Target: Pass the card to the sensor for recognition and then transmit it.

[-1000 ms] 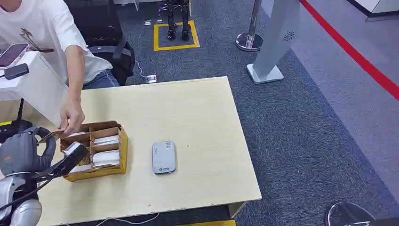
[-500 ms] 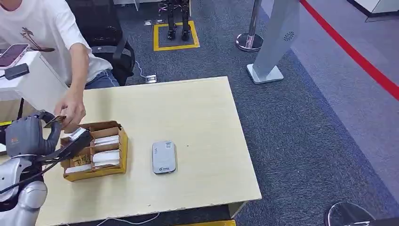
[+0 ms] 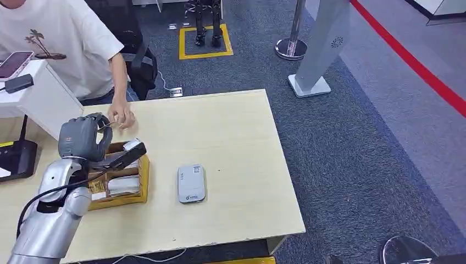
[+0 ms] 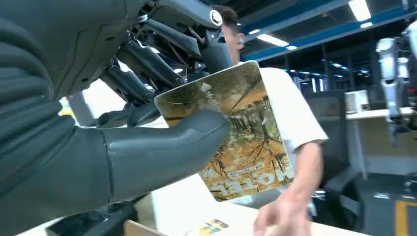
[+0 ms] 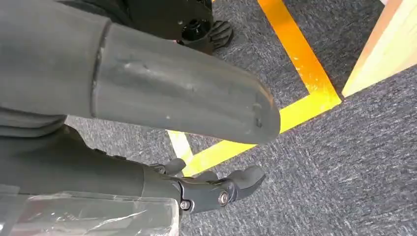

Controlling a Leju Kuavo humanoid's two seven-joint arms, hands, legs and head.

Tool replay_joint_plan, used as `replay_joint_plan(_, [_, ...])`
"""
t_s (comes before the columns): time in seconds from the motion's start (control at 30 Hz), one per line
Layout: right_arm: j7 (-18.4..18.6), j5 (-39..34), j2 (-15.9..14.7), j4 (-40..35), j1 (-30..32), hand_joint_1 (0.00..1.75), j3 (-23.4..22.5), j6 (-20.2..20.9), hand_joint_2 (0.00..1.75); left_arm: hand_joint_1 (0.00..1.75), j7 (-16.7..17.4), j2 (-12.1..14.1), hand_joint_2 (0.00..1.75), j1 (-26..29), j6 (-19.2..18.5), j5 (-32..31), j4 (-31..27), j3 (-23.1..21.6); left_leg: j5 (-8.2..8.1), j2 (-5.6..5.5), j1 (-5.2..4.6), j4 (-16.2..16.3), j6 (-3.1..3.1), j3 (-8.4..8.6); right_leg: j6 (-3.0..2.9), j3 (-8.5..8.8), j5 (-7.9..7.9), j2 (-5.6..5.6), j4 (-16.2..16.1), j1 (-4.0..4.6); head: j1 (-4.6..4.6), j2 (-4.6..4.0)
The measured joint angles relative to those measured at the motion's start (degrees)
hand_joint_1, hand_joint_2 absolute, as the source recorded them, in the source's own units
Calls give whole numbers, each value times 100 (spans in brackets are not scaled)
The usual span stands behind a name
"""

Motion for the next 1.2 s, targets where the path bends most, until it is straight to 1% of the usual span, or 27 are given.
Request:
replay_joint_plan(0.1, [13, 0, 2, -2, -15, 0, 48, 0, 0, 175, -26, -107, 175, -80, 18, 0, 135, -155, 0, -1, 0, 0, 0, 0, 0, 0, 0, 0, 0, 0, -2, 0])
replay_joint_plan(0.3, [11, -9, 2, -2, -12, 0, 114, 0, 0, 175, -236, -241, 175, -85, 153, 144, 186, -373, 0, -1, 1, 0, 0, -1, 0, 0, 0, 0, 0, 0, 0, 0])
replay_joint_plan(0.47, [-31, -22, 2, -2, 3, 0, 118, 9, 0, 175, -262, -313, 175, 51, 219, 149, 2, -623, 0, -1, 1, 0, 0, -2, 0, 0, 0, -1, 0, 0, 0, 0])
replay_joint_plan(0.57, [-52, -26, 4, -2, 9, 0, 125, 37, 0, 175, -169, -337, 175, 162, 351, 3, -135, -760, 0, 0, 0, 0, 0, -2, 0, 0, 0, 0, 0, 0, 0, 0])
replay_joint_plan(0.67, [-90, -35, 18, -2, 26, 0, 131, 68, 0, 175, -46, -359, 175, 377, 562, -112, -247, -806, -1, 0, 0, 0, 0, -3, 0, 0, 0, 1, 0, 0, 0, 0])
replay_joint_plan(0.87, [-127, -44, 31, 0, 95, 0, 131, 70, 0, 175, 13, -394, 175, 1027, 1021, -107, -527, -811, -2, -1, 0, -1, 1, -4, 3, 0, -3, 1, 0, 0, 0, 0])
replay_joint_plan(1.07, [-181, -44, 33, 4, 188, 0, 131, 70, 0, 175, 20, -409, 175, 1683, 1178, -122, -793, -736, -3, 0, 0, -2, 2, -6, 3, -2, -4, 1, -1, 0, -2, 0])
replay_joint_plan(1.2, [-192, -44, 33, 4, 213, 0, 131, 83, 0, 175, 2, -455, 175, 1986, 1303, -177, -883, -655, -3, -2, 0, -2, 2, -6, 3, -1, -4, -1, -1, 0, 0, 0])
